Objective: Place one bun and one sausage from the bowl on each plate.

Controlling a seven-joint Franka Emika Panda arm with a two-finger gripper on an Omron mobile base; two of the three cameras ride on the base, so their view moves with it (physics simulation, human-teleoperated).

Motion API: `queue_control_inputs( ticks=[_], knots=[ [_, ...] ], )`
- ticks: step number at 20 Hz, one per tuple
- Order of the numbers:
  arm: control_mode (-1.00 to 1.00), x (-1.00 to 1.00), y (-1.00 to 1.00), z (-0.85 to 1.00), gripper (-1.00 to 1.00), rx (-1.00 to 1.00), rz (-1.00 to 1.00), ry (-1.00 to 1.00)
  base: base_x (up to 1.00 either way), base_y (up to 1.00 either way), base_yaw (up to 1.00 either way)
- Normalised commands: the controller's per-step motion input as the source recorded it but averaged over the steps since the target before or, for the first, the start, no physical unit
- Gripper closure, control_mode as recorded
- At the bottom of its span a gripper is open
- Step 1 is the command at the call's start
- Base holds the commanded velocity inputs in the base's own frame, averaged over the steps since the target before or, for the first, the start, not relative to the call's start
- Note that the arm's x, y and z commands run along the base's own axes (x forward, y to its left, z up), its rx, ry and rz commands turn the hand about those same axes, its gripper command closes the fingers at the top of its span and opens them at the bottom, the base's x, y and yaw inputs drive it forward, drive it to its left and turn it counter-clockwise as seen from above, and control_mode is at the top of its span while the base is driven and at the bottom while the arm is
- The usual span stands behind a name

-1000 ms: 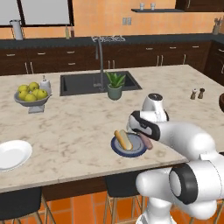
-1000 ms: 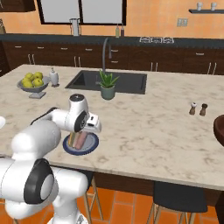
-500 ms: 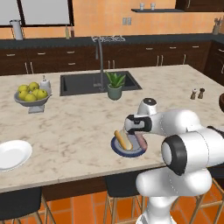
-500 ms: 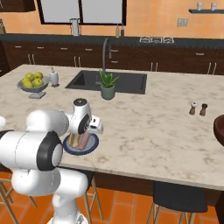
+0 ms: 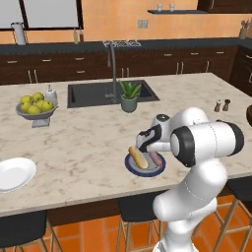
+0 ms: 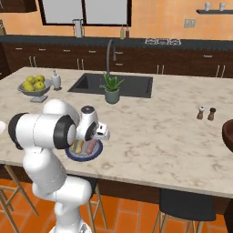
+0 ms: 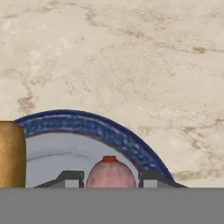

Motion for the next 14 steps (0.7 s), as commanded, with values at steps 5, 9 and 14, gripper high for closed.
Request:
queue_control_inputs(
  ticks=[5,9,14],
  knots=[
    [-1.00,0.28,0.01,-0.34,1.00,0.00,0.00,0.00,0.00,0.00,0.00],
    [-1.00,-0.03,0.00,0.00,1.00,0.00,0.00,0.00,0.00,0.00,0.00],
    [-1.00,-0.18,0.00,-0.04,1.00,0.00,0.00,-0.01,0.00,0.00,0.00]
  ],
)
